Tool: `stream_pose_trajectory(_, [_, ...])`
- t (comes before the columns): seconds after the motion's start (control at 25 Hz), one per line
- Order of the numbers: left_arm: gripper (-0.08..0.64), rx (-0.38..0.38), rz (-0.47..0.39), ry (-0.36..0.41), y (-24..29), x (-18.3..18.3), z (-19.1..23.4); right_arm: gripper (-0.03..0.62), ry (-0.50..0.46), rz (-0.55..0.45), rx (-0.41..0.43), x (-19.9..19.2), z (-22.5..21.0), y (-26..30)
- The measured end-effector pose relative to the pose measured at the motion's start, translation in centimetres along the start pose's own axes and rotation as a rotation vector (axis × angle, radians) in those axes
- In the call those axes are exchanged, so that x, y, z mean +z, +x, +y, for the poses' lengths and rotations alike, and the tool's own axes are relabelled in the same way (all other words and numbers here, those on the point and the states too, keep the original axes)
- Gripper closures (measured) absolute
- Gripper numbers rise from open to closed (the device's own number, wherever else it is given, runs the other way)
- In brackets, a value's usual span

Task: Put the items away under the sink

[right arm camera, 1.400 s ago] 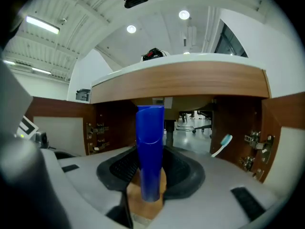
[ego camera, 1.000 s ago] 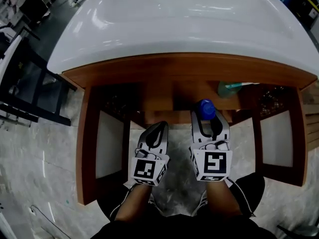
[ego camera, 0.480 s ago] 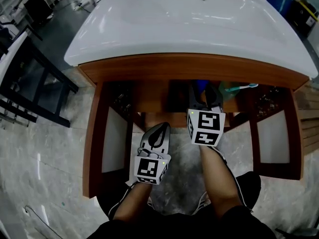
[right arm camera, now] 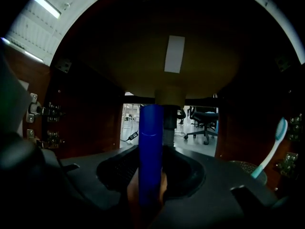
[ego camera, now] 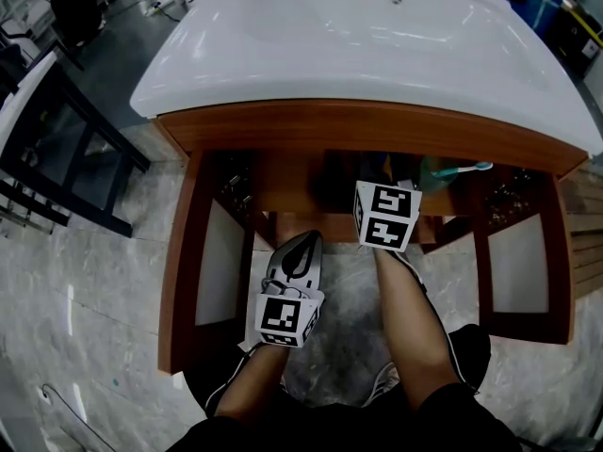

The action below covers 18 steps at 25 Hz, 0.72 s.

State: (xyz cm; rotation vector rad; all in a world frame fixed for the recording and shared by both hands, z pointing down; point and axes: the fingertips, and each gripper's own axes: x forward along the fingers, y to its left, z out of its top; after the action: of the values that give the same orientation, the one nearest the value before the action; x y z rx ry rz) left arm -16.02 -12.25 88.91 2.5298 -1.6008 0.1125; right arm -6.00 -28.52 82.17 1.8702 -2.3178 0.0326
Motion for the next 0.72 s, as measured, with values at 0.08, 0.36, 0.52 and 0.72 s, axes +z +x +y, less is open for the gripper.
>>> stream_pose_trajectory(0.08, [0.538,-0.004,0.001,-0.006,0.0,-0.1,-0.1,0.426,0.003,-0.011,0.002,-0.1,-0.1,0.1])
stream_pose_trajectory(0.36, [0.538,0.008,-0.005,-0.039,0.1,0.0,0.8,0.422,-0.009,-0.030,0.025,-0.1,-0.2,0.5])
stream_pose_trajectory(0.52, [0.538,0.012,-0.005,-0.032,0.1,-0.1,0.9,0.417,-0.023,-0.040,0.017,-0.1,-0.2,0.4])
stream_pose_trajectory(0.72, [0.538,0.012,-0.003,-0.024,0.2,-0.1,0.9,0.403,-0.026,-0.046,0.028,-0.3,-0.1,0.4])
